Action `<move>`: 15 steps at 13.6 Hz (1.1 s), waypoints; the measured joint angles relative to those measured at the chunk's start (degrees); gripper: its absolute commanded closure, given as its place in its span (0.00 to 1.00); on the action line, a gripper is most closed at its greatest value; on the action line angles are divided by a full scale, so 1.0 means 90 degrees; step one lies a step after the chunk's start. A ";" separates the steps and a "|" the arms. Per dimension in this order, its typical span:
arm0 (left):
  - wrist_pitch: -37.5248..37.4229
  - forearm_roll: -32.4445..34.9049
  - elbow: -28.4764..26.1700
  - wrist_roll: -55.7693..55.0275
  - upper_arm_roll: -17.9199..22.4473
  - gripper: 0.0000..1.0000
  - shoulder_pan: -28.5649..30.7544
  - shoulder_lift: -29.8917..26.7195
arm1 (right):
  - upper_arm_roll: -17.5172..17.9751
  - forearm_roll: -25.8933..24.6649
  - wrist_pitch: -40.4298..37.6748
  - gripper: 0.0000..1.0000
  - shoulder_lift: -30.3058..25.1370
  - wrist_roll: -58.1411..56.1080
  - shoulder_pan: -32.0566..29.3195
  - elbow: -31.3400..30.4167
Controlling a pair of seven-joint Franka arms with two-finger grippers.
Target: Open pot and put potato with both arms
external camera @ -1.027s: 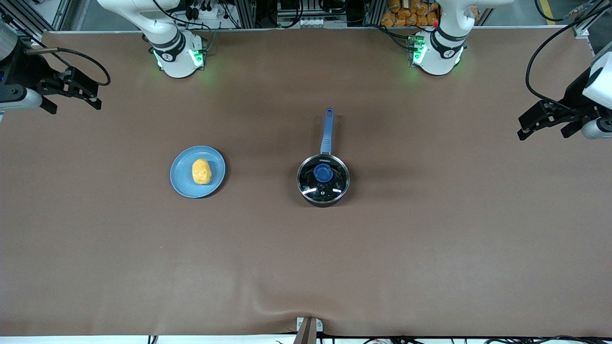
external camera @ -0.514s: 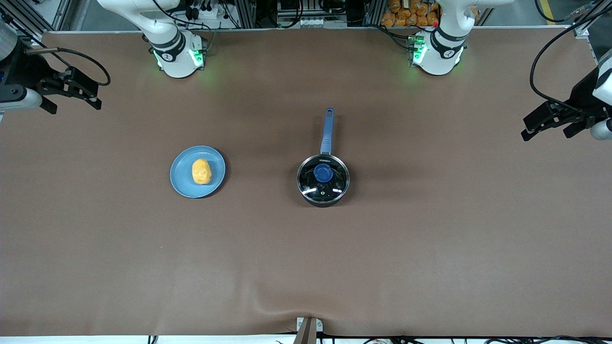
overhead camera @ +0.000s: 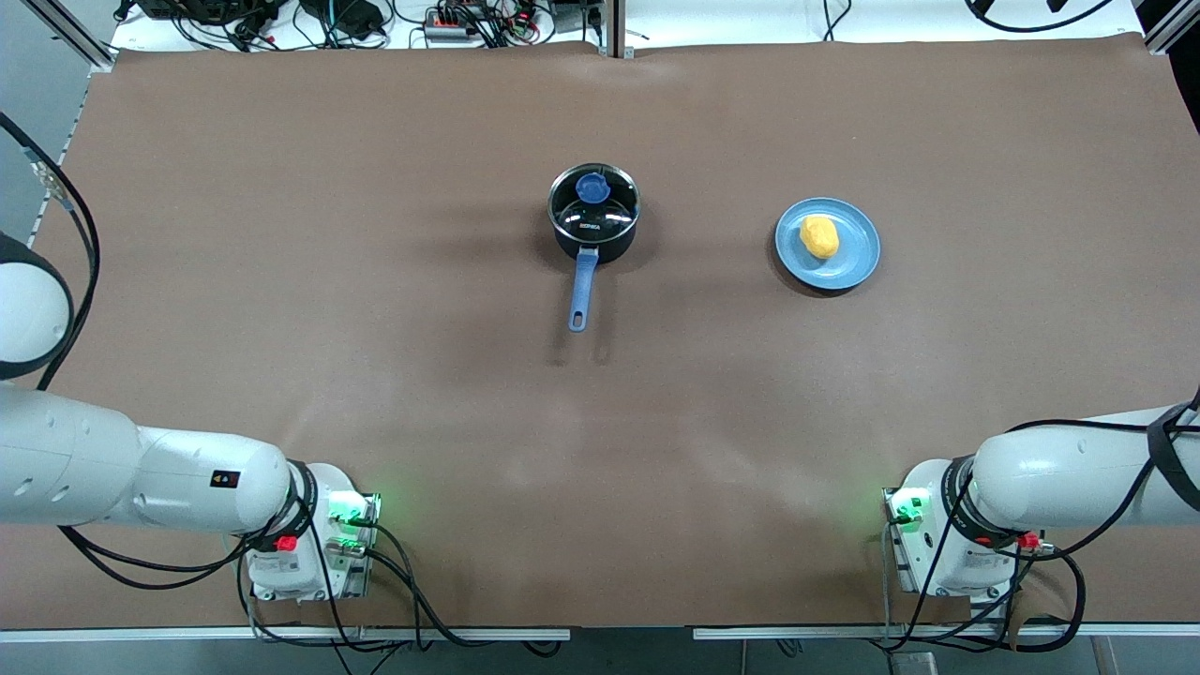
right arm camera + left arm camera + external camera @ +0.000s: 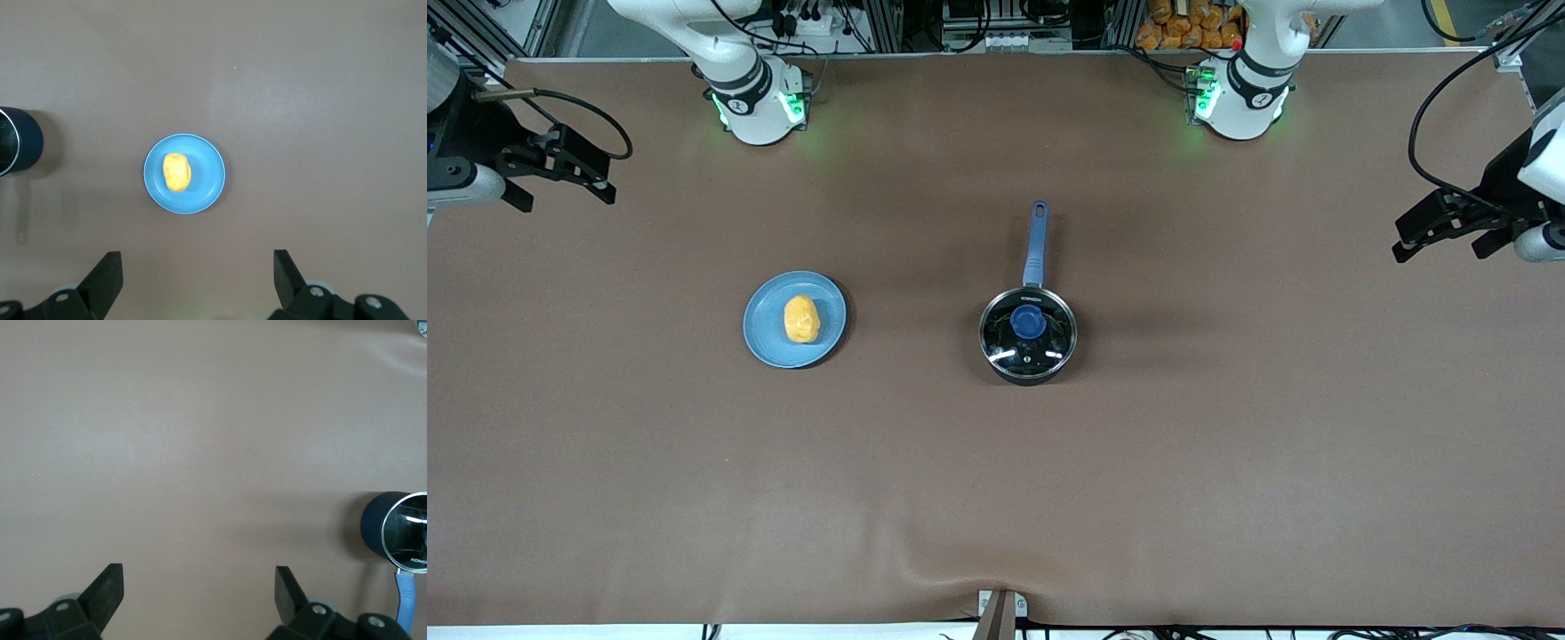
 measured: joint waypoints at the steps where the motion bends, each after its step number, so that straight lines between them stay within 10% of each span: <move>1: -0.0003 0.0001 0.0000 0.0000 -0.0002 0.00 -0.0010 0.0000 | 0.0001 0.0000 0.0000 0.00 0.0000 0.0000 0.0000 0.0000; 15: -0.0028 -0.0005 0.0060 -0.1193 -0.1103 0.00 -0.0189 0.0682 | 0.0044 0.0000 -0.0046 0.00 0.0009 0.0000 0.0001 0.0002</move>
